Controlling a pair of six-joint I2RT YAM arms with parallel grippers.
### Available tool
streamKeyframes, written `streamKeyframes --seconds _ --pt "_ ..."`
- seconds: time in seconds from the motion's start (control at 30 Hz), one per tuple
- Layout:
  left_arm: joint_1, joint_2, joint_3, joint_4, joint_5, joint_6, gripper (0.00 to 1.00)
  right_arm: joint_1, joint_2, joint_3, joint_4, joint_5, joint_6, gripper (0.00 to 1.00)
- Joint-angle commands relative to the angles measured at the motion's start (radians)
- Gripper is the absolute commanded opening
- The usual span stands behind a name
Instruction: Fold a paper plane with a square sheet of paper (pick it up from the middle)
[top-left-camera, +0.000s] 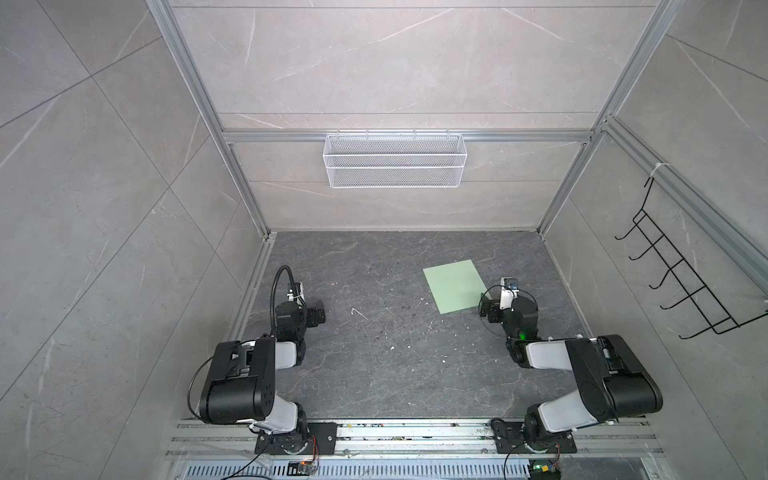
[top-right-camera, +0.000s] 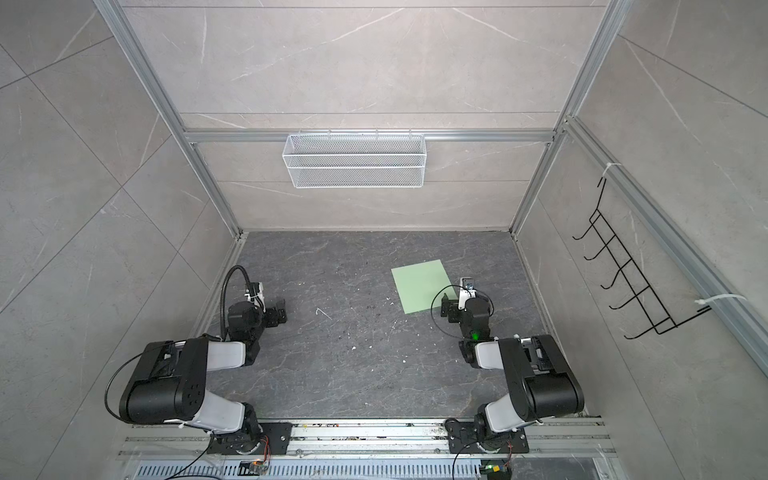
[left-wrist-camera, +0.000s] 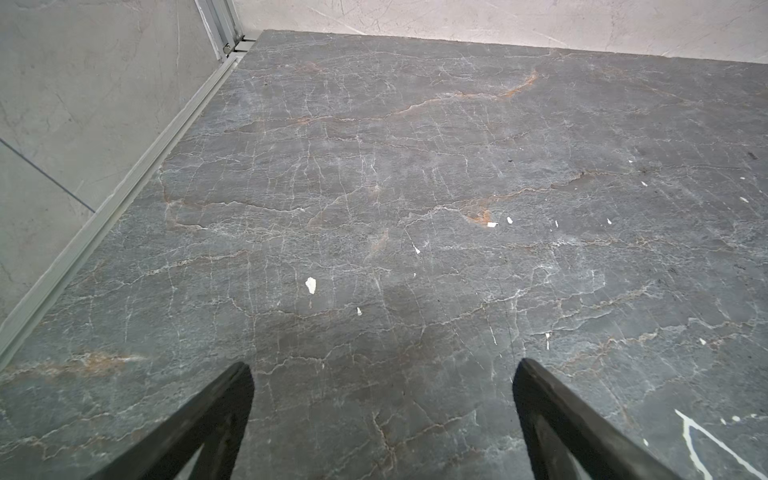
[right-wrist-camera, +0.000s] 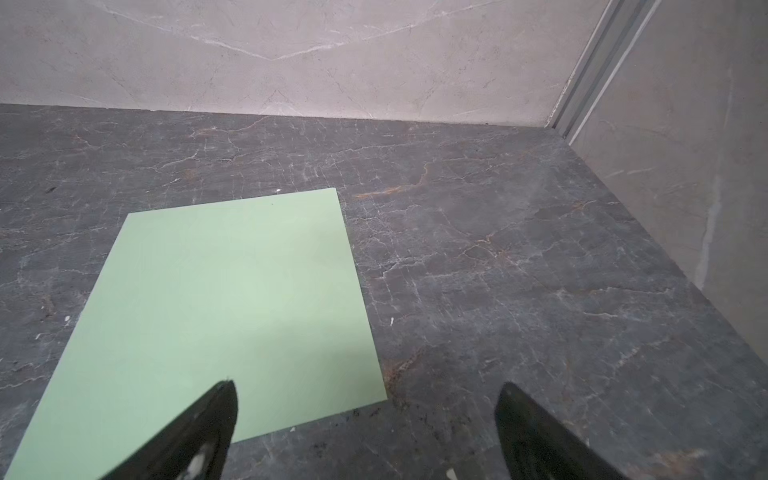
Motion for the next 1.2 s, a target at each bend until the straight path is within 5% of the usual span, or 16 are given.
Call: streamKeyframes --seconds 0.0,0.63,0.8,0.9,1.03,1.17 --pt "0.005 0.0 0.021 0.043 -0.006 -0.008 1.0 -0.001 0.002 0.021 -0.013 -0.008 0.015 0.99" --pt "0.006 -0.002 0.019 0.046 -0.005 -0.008 1.0 -0.002 -0.001 0.02 0.001 -0.004 0.015 0.99" --pt "0.004 -0.13 0.032 -0.083 -0.127 -0.05 1.0 0.002 -0.191 0.107 -0.306 0.007 0.012 0.99" --pt "-0.007 -0.241 0.062 -0.209 -0.242 -0.085 1.0 0.003 -0.251 0.212 -0.528 0.054 0.144 0.99" --pt "-0.037 -0.359 0.17 -0.474 -0.303 -0.269 1.0 0.004 -0.15 0.451 -0.846 -0.044 0.332 0.99" --pt "-0.039 -0.351 0.315 -0.725 -0.163 -0.497 1.0 0.017 0.049 0.661 -0.997 -0.237 0.431 0.99"
